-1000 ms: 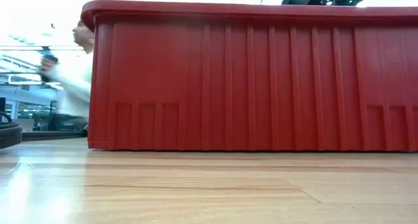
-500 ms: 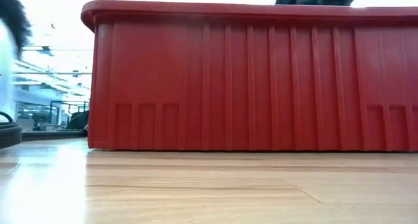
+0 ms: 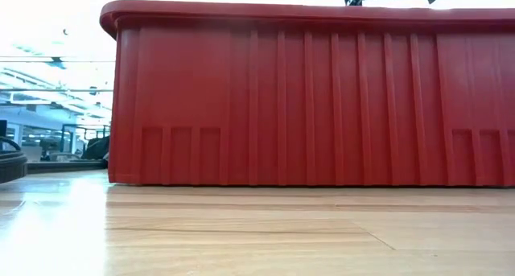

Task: Pick and place slides into bin
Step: Stack the black slipper on top of the black slipper

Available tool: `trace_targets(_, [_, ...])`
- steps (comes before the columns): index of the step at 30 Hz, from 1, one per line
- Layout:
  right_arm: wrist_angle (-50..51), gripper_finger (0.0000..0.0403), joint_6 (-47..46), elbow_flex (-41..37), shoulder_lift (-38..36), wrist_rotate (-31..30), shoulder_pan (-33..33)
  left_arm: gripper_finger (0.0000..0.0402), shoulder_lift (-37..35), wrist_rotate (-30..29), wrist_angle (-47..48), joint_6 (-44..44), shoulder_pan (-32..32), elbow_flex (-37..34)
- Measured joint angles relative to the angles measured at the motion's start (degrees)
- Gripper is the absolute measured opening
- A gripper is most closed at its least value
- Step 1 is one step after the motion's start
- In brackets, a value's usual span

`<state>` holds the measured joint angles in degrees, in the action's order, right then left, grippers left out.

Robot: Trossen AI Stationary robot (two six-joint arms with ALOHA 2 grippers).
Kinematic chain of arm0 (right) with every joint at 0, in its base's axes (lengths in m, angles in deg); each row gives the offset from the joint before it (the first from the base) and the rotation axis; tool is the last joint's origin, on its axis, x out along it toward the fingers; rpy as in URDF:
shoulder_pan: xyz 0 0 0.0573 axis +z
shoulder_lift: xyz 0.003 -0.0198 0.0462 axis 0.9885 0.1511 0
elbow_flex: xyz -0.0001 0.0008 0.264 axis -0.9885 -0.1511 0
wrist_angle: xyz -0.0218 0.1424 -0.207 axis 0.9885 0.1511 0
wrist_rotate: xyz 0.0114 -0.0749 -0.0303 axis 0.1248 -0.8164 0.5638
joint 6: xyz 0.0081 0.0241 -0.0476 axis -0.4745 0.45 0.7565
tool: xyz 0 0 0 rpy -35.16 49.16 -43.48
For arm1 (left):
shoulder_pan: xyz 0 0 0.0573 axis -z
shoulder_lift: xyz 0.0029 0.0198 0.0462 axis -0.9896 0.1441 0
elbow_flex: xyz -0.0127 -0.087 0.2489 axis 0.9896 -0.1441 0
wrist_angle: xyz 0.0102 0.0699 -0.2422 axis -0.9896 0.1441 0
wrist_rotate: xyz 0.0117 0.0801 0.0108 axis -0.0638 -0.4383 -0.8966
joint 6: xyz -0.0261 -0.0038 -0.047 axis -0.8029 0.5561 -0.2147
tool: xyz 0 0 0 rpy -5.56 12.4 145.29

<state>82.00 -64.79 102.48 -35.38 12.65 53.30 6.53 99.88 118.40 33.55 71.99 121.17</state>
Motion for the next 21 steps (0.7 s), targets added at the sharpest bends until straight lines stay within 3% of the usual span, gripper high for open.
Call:
trace_targets(7, [0.92,0.0000,-0.07,-0.02,-0.56,5.99,0.00,0.0000,-6.79,-10.47,-11.06,-10.92,5.93,-17.78])
trace_targets(11, [1.28,0.0000,-1.51,-0.02,-0.54,7.47,0.00,0.0000,-13.06,-13.62,-14.28,-18.88,8.91,-26.85])
trace_targets(17, [0.96,0.0000,-9.63,-0.04,-0.98,7.42,0.39,0.0000,-23.66,-23.21,-14.70,-29.05,15.74,-35.51])
trace_targets(21, [0.84,0.0000,-13.35,-0.04,-1.12,6.99,2.13,0.0000,-28.41,-25.64,-14.67,-36.37,21.39,-40.74])
